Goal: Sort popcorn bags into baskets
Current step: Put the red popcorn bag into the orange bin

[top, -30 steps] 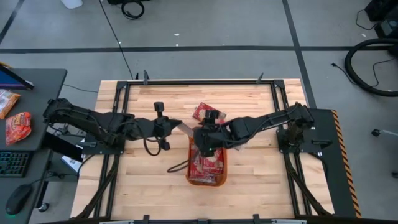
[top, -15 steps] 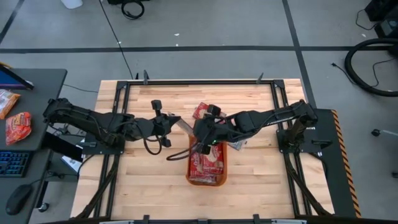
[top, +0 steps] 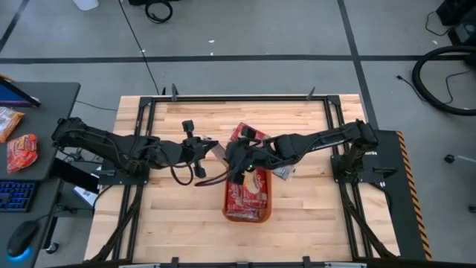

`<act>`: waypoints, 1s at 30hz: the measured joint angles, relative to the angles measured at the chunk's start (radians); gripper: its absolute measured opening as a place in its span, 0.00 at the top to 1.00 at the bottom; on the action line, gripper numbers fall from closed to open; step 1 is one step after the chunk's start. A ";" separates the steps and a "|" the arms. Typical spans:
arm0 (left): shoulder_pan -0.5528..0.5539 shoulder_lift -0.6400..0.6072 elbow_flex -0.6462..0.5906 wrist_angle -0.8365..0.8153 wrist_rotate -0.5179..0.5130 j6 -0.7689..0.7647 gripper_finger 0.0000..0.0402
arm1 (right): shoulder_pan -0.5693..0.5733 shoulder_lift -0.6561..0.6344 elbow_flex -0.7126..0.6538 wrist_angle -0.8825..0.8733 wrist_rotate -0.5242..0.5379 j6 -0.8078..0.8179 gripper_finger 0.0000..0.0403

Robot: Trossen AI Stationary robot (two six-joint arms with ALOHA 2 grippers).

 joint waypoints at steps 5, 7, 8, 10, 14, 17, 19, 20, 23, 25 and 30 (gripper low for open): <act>0.001 0.000 0.000 0.040 0.005 -0.002 0.99 | -0.018 0.000 -0.068 0.084 -0.030 -0.005 0.51; 0.001 0.000 0.000 0.056 0.027 -0.002 0.99 | -0.023 0.001 -0.073 0.088 -0.030 -0.009 0.52; 0.001 0.000 0.000 0.057 0.035 -0.002 0.99 | -0.025 -0.001 -0.077 0.098 -0.030 -0.012 0.52; 0.001 0.000 0.000 0.057 0.045 -0.002 0.99 | -0.029 -0.002 -0.085 0.098 -0.025 -0.015 0.55; 0.001 0.000 0.000 0.059 0.077 -0.002 0.99 | -0.030 0.000 -0.088 0.096 -0.019 -0.042 0.65; 0.000 0.000 0.000 0.065 0.085 -0.002 0.99 | -0.030 -0.001 -0.087 0.091 -0.019 -0.052 0.76; -0.001 0.000 0.000 0.068 0.085 -0.001 0.99 | -0.030 -0.001 -0.087 0.090 -0.019 -0.058 0.83; -0.001 0.000 0.000 0.067 0.087 -0.001 0.99 | -0.030 -0.001 -0.087 0.090 -0.023 -0.060 0.87; -0.005 0.000 0.000 0.057 0.116 0.002 0.99 | -0.028 -0.001 -0.087 0.082 -0.042 -0.068 0.92; -0.005 0.000 0.000 0.047 0.148 -0.001 0.96 | -0.022 -0.001 -0.087 0.064 -0.042 -0.074 0.92; -0.005 -0.008 0.000 0.003 0.141 -0.028 0.81 | -0.005 -0.007 -0.087 -0.008 -0.037 -0.082 0.91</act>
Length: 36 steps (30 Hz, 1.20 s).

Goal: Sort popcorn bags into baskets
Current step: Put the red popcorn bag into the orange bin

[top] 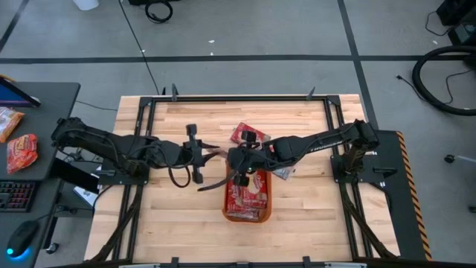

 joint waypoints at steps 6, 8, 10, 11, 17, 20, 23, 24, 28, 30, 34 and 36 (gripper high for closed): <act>0.000 -0.013 0.000 -0.096 0.057 -0.038 0.64 | 0.070 -0.013 0.002 -0.152 0.033 -0.187 0.89; 0.002 -0.015 0.001 -0.115 0.122 -0.077 0.62 | 0.099 -0.013 0.002 -0.210 0.062 -0.254 0.89; 0.002 -0.013 0.001 -0.149 0.198 -0.103 0.62 | 0.123 -0.013 0.002 -0.230 0.059 -0.295 0.89; 0.002 -0.013 0.001 -0.154 0.244 -0.111 0.62 | 0.134 -0.013 0.002 -0.236 0.052 -0.309 0.89; -0.001 -0.006 0.001 -0.176 0.513 -0.162 0.61 | 0.188 -0.012 0.001 -0.237 -0.021 -0.384 0.89; -0.002 -0.006 0.001 -0.194 0.569 -0.186 0.61 | 0.207 -0.012 -0.011 -0.235 -0.075 -0.485 0.89; -0.001 -0.006 0.001 -0.202 0.573 -0.193 0.61 | 0.218 -0.012 -0.044 -0.232 -0.112 -0.619 0.89; -0.001 -0.006 0.001 -0.203 0.573 -0.193 0.61 | 0.218 -0.012 -0.060 -0.229 -0.126 -0.677 0.89; 0.002 0.009 0.001 -0.190 0.573 -0.193 0.61 | 0.205 -0.012 -0.138 -0.228 -0.135 -0.899 0.89; 0.003 0.016 -0.002 -0.202 0.572 -0.194 0.61 | 0.200 -0.011 -0.167 -0.221 -0.112 -0.952 0.89; 0.004 0.044 -0.001 -0.210 0.570 -0.193 0.61 | 0.196 -0.010 -0.205 -0.207 -0.006 -1.065 0.89; 0.007 0.068 0.000 -0.195 0.570 -0.193 0.61 | 0.195 -0.010 -0.211 -0.191 0.020 -1.117 0.89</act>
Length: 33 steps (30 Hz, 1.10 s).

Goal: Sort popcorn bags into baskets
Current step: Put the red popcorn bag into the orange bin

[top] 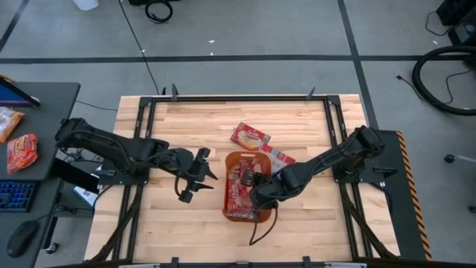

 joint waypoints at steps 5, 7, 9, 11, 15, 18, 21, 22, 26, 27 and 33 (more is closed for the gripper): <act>0.007 0.046 0.002 -0.002 0.000 0.007 0.61 | -0.032 0.000 -0.002 0.060 -0.091 0.016 0.89; 0.007 0.069 -0.002 -0.021 0.000 0.006 0.61 | -0.047 -0.001 -0.007 0.052 -0.127 0.053 0.89; 0.007 0.093 0.001 -0.009 -0.001 0.008 0.61 | -0.060 -0.001 -0.012 0.040 -0.146 0.102 0.87; 0.007 0.113 -0.001 -0.025 -0.001 0.008 0.61 | -0.067 -0.001 -0.012 0.021 -0.145 0.158 0.85; 0.006 0.147 0.000 -0.026 0.000 0.008 0.61 | -0.072 -0.001 -0.011 -0.017 -0.144 0.237 0.77; 0.007 0.159 0.000 -0.031 0.000 0.008 0.61 | -0.066 -0.001 -0.011 -0.067 -0.119 0.295 0.70; 0.006 0.171 -0.001 -0.018 0.000 0.008 0.61 | -0.053 -0.001 -0.011 -0.107 -0.114 0.337 0.63; 0.006 0.174 -0.001 -0.012 0.000 0.008 0.61 | -0.046 -0.002 -0.011 -0.117 -0.106 0.351 0.61; 0.006 0.180 -0.001 -0.016 0.000 0.003 0.61 | -0.008 -0.025 -0.011 -0.158 -0.051 0.400 0.55; 0.006 0.180 0.000 -0.011 0.000 0.002 0.61 | 0.002 -0.034 -0.011 -0.173 -0.035 0.415 0.55; 0.005 0.180 0.000 -0.010 0.000 -0.019 0.61 | 0.044 -0.103 -0.011 -0.253 -0.041 0.598 0.53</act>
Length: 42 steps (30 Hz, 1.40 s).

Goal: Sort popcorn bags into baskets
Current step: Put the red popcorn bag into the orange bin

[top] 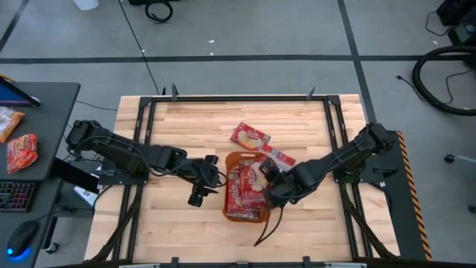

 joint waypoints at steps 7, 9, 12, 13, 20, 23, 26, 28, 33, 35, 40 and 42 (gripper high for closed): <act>0.000 0.000 0.000 0.047 0.000 -0.006 0.61 | -0.001 -0.002 0.000 -0.179 -0.056 0.340 0.54; 0.000 0.000 0.000 0.056 0.000 -0.007 0.61 | 0.000 -0.001 0.000 -0.222 -0.054 0.520 0.54; 0.000 0.000 0.000 0.058 0.000 -0.007 0.61 | -0.001 -0.004 -0.015 -0.254 -0.051 0.717 0.54; 0.000 0.000 0.000 0.058 0.000 -0.007 0.61 | -0.001 -0.007 -0.031 -0.248 -0.051 0.750 0.54; 0.001 0.000 0.000 0.057 0.000 -0.027 0.61 | 0.016 -0.106 -0.274 -0.110 -0.037 0.865 0.54; 0.001 0.000 0.000 0.057 0.000 -0.033 0.61 | 0.011 -0.189 -0.405 0.027 -0.036 0.907 0.54; 0.001 0.000 0.000 0.058 0.000 -0.033 0.61 | -0.018 -0.275 -0.526 0.164 -0.036 0.962 0.54; 0.002 0.000 0.000 0.058 0.000 -0.029 0.61 | -0.052 -0.327 -0.601 0.233 -0.049 1.003 0.54; 0.004 0.001 0.000 0.067 -0.005 -0.026 0.61 | -0.175 -0.439 -0.775 0.397 -0.142 1.048 0.54; 0.004 0.001 0.000 0.073 -0.005 -0.026 0.61 | -0.235 -0.472 -0.842 0.471 -0.193 1.048 0.53; 0.004 0.001 0.000 0.083 -0.007 -0.017 0.61 | -0.413 -0.530 -0.970 0.601 -0.320 1.003 0.53; 0.004 0.001 0.000 0.082 -0.007 -0.004 0.61 | -0.486 -0.545 -0.997 0.631 -0.360 0.973 0.53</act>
